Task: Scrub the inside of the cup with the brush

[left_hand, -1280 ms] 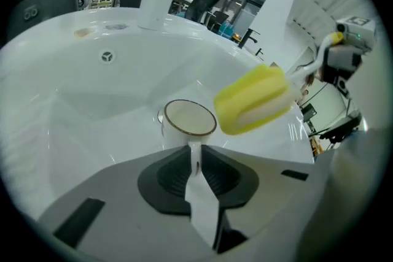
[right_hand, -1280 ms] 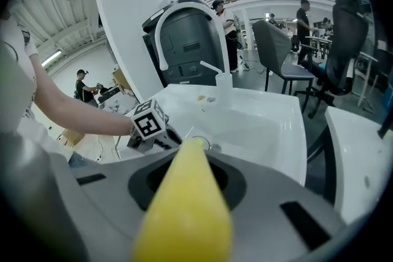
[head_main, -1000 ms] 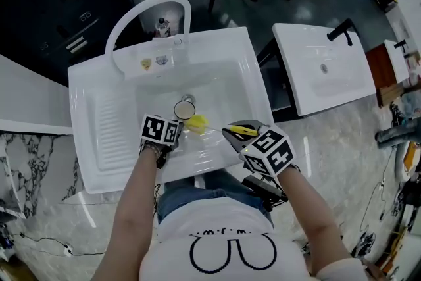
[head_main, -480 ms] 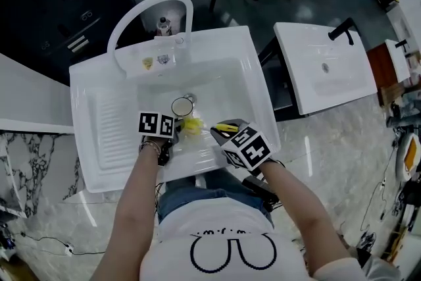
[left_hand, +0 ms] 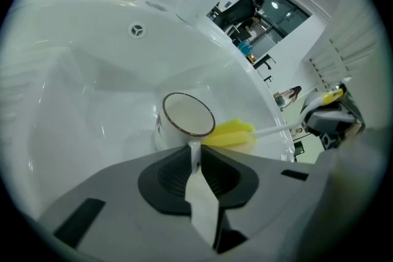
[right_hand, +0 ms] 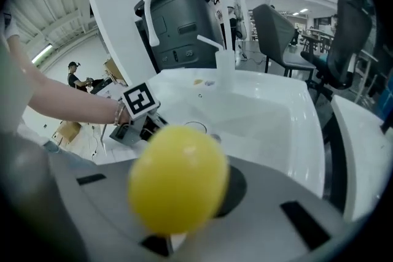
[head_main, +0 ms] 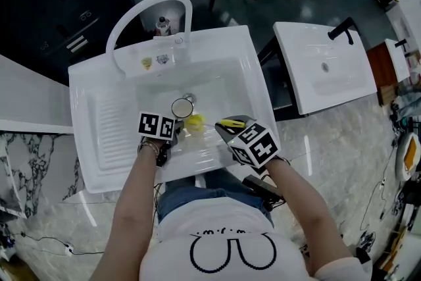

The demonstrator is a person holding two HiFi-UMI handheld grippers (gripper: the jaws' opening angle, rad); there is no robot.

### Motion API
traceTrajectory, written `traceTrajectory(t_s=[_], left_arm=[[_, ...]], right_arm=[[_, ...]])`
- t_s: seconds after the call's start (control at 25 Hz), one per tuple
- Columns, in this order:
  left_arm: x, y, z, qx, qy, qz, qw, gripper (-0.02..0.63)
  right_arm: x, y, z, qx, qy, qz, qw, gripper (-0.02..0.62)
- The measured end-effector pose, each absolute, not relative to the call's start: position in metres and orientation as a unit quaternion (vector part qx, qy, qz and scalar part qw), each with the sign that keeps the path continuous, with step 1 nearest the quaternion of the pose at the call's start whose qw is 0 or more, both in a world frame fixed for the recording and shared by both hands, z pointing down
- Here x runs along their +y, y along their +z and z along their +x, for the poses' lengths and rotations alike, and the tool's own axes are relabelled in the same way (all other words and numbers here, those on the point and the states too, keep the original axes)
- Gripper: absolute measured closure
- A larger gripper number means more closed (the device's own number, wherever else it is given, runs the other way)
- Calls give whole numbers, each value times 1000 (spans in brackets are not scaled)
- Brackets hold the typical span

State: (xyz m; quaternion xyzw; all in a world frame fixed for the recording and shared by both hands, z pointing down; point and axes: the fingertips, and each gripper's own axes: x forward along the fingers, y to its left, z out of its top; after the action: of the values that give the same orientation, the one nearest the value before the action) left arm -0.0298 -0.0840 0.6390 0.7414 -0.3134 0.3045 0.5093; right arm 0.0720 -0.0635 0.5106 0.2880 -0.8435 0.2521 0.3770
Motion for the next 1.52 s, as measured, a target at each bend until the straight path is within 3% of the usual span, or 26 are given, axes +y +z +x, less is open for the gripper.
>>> traceTrajectory(t_s=[0.44,0.76,1.52], left_arm=[[-81,640,-30,-300,326,752,487,545],[-73,643,-33,-273,379,768,439,545],[-68,653,-46,-213,512,794,250,543]], right_arm=[[-70,498,73,-847,247,299,364,555],[-65,544,50,-847,199,256,421,557],[-66,489,63,-887,46,185,421,557]])
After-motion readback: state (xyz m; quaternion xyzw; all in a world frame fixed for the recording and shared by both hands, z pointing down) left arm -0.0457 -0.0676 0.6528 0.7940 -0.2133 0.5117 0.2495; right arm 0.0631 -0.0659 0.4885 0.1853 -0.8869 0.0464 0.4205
